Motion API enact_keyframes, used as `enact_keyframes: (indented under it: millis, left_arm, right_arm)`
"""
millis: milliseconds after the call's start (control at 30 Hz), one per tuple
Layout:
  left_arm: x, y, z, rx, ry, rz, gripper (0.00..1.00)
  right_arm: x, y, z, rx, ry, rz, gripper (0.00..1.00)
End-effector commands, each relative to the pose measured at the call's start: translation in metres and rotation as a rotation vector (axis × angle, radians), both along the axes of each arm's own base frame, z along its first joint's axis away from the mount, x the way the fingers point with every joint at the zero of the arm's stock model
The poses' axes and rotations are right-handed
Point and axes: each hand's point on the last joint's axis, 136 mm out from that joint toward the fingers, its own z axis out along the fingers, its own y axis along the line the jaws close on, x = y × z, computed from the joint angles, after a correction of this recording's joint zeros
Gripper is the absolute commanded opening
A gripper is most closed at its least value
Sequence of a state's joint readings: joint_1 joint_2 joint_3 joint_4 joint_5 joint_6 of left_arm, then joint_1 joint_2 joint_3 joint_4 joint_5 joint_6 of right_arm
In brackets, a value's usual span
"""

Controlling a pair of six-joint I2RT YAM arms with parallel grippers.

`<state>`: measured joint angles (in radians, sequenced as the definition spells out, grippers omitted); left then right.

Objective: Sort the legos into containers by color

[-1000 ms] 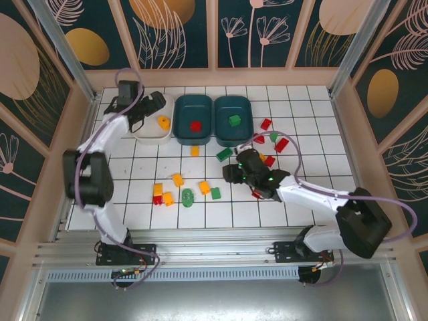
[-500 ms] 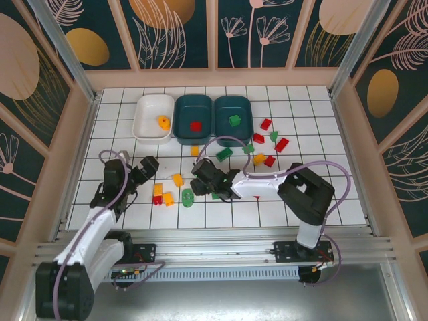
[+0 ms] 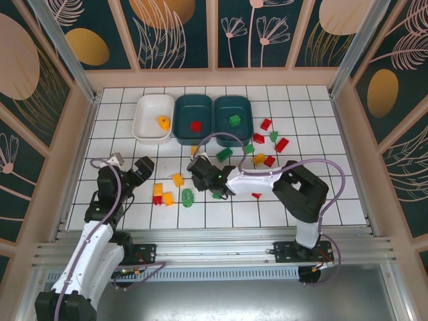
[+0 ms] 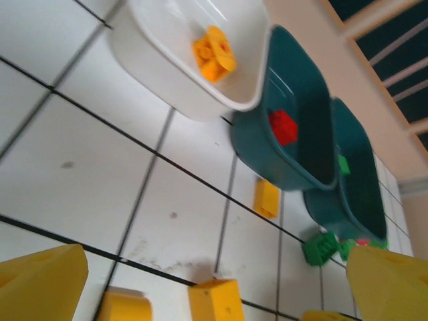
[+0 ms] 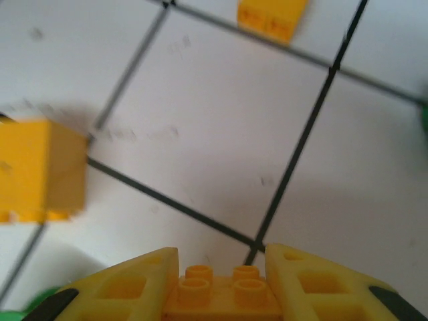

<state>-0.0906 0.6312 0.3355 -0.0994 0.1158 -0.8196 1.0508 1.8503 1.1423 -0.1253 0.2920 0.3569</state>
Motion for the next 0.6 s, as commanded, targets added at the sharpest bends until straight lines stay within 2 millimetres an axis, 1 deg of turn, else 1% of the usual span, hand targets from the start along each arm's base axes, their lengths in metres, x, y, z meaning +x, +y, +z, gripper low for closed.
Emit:
enact_keyframes:
  millis: [0, 67, 133, 233, 300, 367, 433, 533, 567]
  left_arm:
    - [-0.011, 0.03, -0.036, 0.035, 0.103, 0.176, 0.98]
    - [-0.013, 0.026, -0.05, 0.007, 0.122, 0.171, 0.99]
    - [-0.015, 0.022, -0.062, -0.012, 0.15, 0.153, 0.99]
    - [-0.017, 0.008, -0.066, -0.029, 0.169, 0.066, 0.98]
    - [-0.02, 0.004, -0.066, -0.009, 0.184, 0.028, 0.98]
    - [-0.022, 0.005, -0.066, 0.015, 0.191, 0.019, 0.98]
    - [-0.024, -0.001, -0.069, -0.02, 0.181, -0.002, 0.99]
    - [-0.024, -0.004, -0.07, -0.044, 0.174, -0.006, 0.99]
    - [-0.024, -0.005, -0.069, -0.05, 0.17, -0.012, 0.98]
  right_arm:
    - [0.037, 0.035, 0.067, 0.13, -0.147, 0.0, 0.24]
    - [0.06, 0.056, 0.078, 0.174, -0.183, 0.022, 0.24]
    - [0.091, 0.073, 0.096, 0.214, -0.241, 0.038, 0.24]
    - [0.133, 0.098, 0.105, 0.264, -0.241, 0.065, 0.24]
    - [0.154, 0.111, 0.101, 0.256, -0.235, 0.083, 0.24]
    - [0.17, 0.123, 0.098, 0.25, -0.236, 0.109, 0.24]
    - [0.184, 0.134, 0.098, 0.261, -0.241, 0.129, 0.24]
    - [0.199, 0.144, 0.098, 0.302, -0.229, 0.139, 0.25]
    - [0.204, 0.147, 0.095, 0.313, -0.219, 0.139, 0.25]
